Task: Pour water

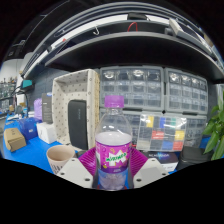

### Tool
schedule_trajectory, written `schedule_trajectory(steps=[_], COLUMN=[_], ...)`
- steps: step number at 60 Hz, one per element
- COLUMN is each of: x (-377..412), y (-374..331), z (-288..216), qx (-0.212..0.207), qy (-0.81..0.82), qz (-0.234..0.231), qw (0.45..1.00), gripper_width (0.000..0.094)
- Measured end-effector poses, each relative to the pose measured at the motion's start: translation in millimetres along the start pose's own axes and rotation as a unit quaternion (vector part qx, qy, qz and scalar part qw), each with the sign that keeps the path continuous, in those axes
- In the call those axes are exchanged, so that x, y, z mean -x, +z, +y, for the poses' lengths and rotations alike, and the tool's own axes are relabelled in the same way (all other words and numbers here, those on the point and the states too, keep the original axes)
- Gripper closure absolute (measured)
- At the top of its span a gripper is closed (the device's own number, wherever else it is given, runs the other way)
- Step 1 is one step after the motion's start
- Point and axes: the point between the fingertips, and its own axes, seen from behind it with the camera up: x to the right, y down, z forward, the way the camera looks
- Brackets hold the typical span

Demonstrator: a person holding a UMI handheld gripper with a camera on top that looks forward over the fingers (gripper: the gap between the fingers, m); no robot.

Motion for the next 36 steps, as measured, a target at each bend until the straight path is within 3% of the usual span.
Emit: schedule_trajectory(steps=[9,15,36], x=[1,-1,-12], y=[-3,-10,-117], z=[2,7,29], qx=[0.007,0.022,0.037], qy=[0.003,0.026,0.005], qz=[-0.004,-0.003,0.063], qw=[1.0,0.999,0.997], gripper_width=[0.0397,0.0106,0.0079])
